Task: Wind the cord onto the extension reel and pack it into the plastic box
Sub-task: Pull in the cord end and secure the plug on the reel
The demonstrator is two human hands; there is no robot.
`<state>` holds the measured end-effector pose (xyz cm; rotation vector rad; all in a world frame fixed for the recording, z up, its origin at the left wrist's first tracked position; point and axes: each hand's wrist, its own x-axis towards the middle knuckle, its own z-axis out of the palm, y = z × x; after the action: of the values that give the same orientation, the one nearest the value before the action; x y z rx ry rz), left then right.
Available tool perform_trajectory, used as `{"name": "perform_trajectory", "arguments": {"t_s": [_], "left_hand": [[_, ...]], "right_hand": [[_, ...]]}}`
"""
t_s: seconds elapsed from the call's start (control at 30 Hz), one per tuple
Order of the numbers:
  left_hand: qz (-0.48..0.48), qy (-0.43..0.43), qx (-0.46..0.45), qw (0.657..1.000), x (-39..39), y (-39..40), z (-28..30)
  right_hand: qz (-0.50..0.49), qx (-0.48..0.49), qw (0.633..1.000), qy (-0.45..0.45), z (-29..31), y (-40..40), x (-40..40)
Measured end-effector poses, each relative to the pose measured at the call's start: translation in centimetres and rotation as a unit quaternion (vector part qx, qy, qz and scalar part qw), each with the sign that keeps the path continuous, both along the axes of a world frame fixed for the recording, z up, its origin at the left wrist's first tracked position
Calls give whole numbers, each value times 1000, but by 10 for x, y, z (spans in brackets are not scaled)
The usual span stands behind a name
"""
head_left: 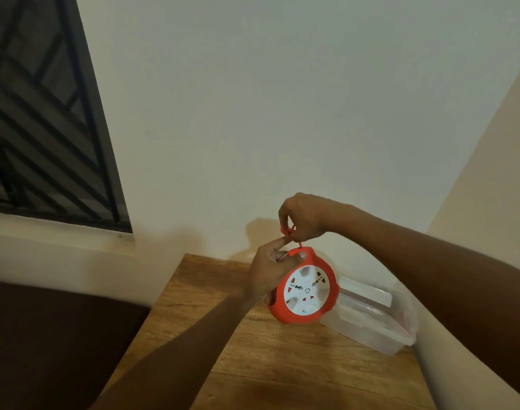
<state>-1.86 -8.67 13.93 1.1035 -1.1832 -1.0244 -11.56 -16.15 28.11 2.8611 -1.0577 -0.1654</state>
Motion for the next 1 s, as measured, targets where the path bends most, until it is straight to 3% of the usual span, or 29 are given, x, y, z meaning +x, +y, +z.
{"name": "perform_trajectory", "arguments": {"t_s": [0.13,0.27,0.33,0.47,0.6,0.7,0.8,0.9,1.0], "left_hand": [[-15,7,-4,1000,1,1,4],[-16,1,-16,1000,4,-1,9],[-8,1,-24,1000,7,-2,12],[7,-17,-31,999,13,-4,15],[8,-56,-15,998,13,-4,9],[10,-70,22,997,7,-4,3],[17,-76,52,996,2,-2,0],[16,-57,62,996,-2,0,-1],[19,-36,71,997,-1,0,-4]], "right_hand": [[-78,118,976,-166,9,-9,-15],[-108,81,960,-247,-1,-18,-28],[-144,106,940,-291,-7,-20,-30],[-183,261,913,-254,-8,-15,-30],[-187,316,909,-197,0,-14,-34],[-161,260,944,-121,5,-13,-28],[-90,96,990,-47,1,-9,-17],[-39,-23,998,-39,-10,-5,-14],[8,-12,999,-48,-15,-2,-15]]}}
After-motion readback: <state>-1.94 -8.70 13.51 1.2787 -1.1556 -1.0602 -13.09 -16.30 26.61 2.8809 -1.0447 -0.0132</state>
